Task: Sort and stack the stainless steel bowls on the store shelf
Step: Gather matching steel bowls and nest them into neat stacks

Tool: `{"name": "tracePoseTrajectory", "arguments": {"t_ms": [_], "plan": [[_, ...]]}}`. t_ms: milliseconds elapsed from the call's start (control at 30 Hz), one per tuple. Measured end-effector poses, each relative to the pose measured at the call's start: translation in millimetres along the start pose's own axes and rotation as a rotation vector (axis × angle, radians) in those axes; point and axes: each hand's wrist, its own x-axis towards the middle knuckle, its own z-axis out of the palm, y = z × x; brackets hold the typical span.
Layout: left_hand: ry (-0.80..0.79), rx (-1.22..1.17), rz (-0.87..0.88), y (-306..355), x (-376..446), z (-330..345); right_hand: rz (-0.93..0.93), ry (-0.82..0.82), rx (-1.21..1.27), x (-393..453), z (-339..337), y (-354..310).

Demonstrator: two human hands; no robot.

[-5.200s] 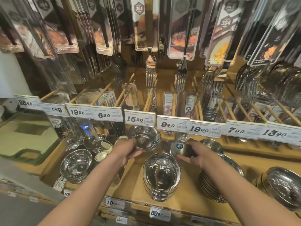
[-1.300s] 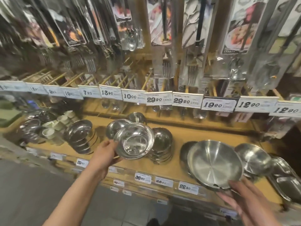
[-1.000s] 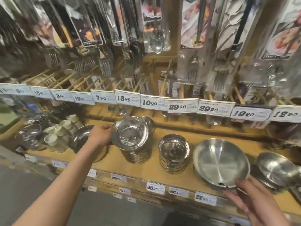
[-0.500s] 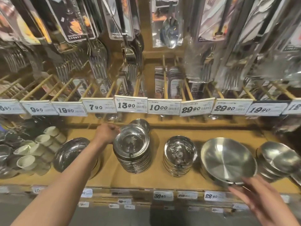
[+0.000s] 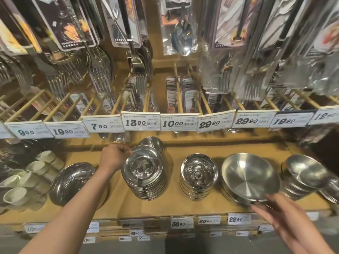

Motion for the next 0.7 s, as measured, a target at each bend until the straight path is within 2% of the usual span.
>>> {"name": "tracePoseTrajectory", "arguments": {"t_ms": [133,233,300,400,467,600,700], "plan": [[0.06,0.002,0.0,14,-15,-11,-0.002,-0.006,-0.007,2,-6,0],[0.186,0.006,0.103,43,-37,-12,0.011,-0.004,-0.014,2,-10,-2],[0.175,-0.094,0.172,70,-61,-8,0.015,0.005,-0.005,2,-13,-4],[0.056,-0.289,0.219,107,-101,6,0.023,-0.015,0.018,-1,-20,-11],[-0.082,-0.386,0.203,127,-125,21,0.046,-0.037,0.05,-3,-25,-17],[-0.479,-0.513,0.084,167,-175,69,0.088,-0.119,0.105,-5,-29,-35],[-0.64,-0.521,-0.01,193,-201,110,0.099,-0.154,0.099,-2,-30,-46]]}}
